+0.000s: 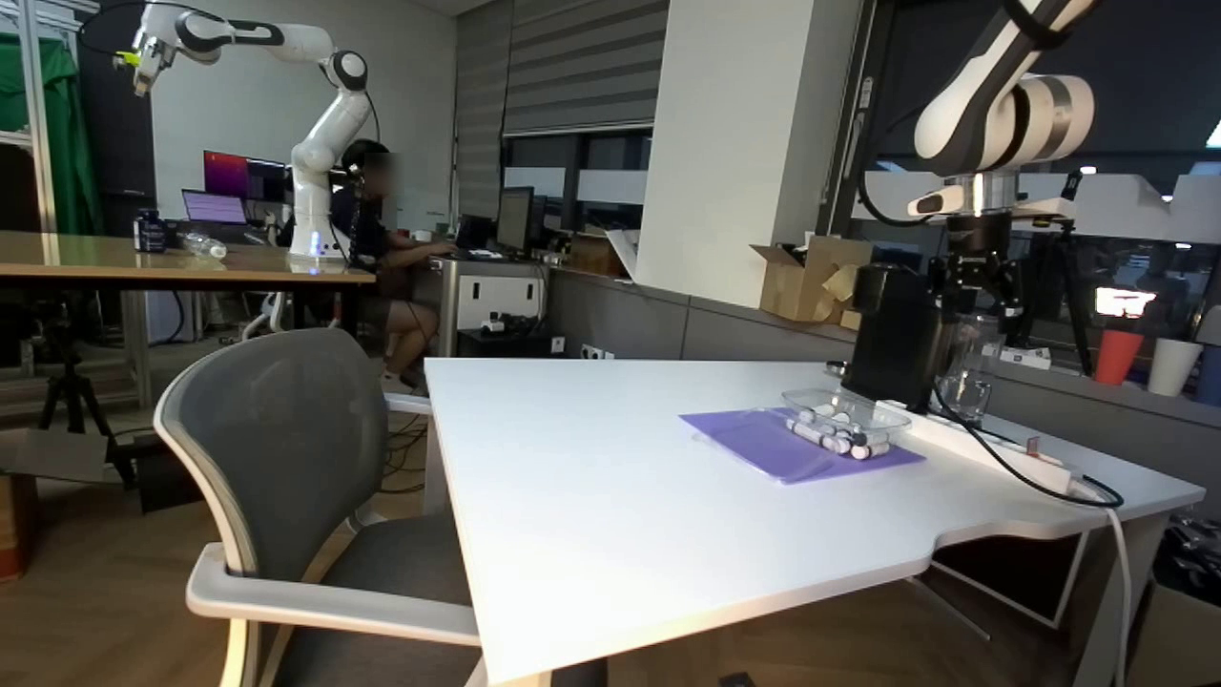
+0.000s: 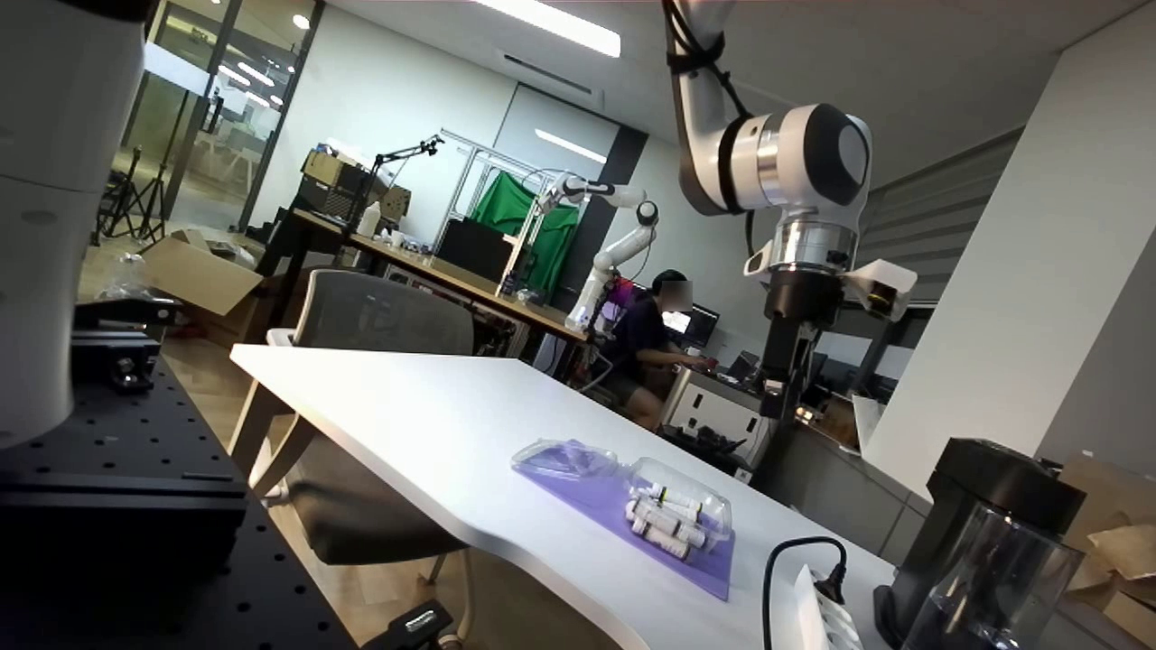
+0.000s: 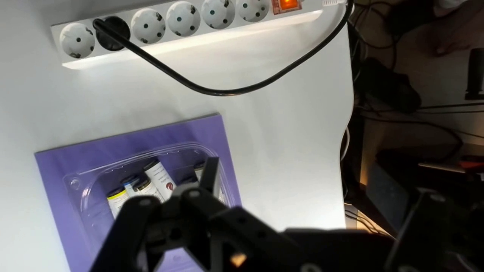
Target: Remove two bottles from the clear box and put them on the table
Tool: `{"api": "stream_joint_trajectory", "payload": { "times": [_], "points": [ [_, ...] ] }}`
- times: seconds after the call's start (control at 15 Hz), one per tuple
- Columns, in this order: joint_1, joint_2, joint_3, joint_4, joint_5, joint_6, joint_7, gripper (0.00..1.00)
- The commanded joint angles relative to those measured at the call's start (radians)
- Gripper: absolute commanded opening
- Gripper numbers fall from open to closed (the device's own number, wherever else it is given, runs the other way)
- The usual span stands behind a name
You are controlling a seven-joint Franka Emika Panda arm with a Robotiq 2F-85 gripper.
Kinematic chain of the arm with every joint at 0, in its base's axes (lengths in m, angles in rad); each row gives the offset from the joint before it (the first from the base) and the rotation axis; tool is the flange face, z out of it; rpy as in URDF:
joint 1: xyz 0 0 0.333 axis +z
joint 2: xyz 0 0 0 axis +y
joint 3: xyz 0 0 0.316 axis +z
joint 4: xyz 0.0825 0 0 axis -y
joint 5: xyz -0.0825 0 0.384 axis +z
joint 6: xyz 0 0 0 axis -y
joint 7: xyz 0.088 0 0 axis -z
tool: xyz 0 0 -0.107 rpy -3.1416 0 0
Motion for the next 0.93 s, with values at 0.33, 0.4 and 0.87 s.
{"api": "stream_joint_trajectory", "payload": {
  "times": [0.33,0.4,0.87],
  "points": [
    [0.046,0.015,-0.05,-0.008,0.043,0.051,-0.099,1.0],
    [0.046,0.03,-0.047,-0.007,0.054,0.08,-0.14,1.0],
    [0.053,0.242,-0.022,0.11,0.099,0.236,-0.361,1.0]
  ]
}}
